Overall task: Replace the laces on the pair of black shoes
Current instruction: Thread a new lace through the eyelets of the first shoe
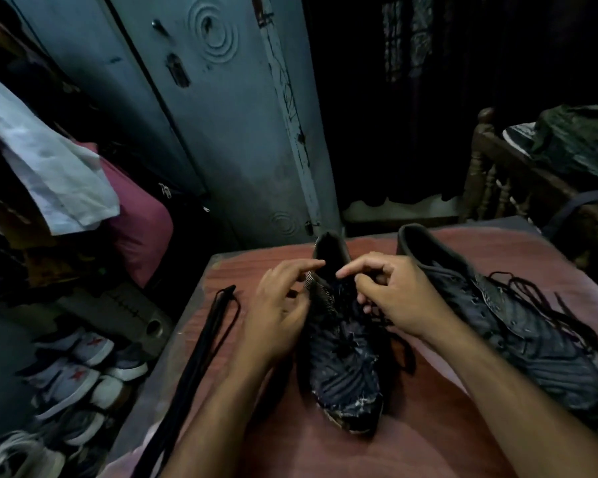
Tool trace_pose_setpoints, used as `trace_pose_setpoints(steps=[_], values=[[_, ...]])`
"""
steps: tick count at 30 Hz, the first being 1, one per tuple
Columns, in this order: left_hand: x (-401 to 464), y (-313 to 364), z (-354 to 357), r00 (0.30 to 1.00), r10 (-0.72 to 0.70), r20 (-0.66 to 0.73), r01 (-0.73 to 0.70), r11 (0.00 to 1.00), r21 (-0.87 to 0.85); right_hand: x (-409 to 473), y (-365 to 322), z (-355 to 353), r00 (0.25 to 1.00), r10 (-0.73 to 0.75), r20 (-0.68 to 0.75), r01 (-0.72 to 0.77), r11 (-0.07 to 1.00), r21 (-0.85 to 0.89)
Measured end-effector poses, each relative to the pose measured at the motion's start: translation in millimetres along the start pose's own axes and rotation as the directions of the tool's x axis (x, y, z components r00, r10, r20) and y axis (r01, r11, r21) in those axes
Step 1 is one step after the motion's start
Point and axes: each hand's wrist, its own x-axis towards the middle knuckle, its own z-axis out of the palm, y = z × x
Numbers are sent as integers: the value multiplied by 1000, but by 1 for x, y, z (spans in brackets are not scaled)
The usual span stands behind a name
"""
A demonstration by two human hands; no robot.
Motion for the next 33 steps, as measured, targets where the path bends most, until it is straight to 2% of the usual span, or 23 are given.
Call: trace_pose_setpoints(steps=[2, 4, 10, 13, 16, 21, 29, 33], values=[[-4, -18, 9, 992, 49, 115, -58, 996, 74, 0, 1, 3, 999, -42, -35, 39, 997, -65], [-5, -28, 16, 982, 75, 173, -91, 992, 87, -1, 1, 6, 996, -80, -31, 76, 992, -103], [-3, -36, 12, 990, 39, 133, -39, 999, 2, -5, 4, 14, 984, -177, 15, 175, 954, -245], [-5, -36, 8, 990, -8, 144, 24, 994, -110, -6, 5, 16, 984, -175, -42, 161, 959, -235], [-5, -36, 4, 992, -22, 128, 44, 985, -169, -5, 6, 16, 988, -151, -34, 140, 964, -226], [-4, -33, 0, 996, -22, 88, 36, 986, -164, -4, 7, 19, 976, -216, 11, 209, 930, -304], [-4, -29, 0, 998, -24, 59, 34, 985, -171, -5, 9, 21, 984, -175, 33, 172, 883, -436], [-4, -26, 2, 999, -25, 49, 33, 986, -162, -5, 8, 23, 981, -170, 95, 195, 869, -455]])
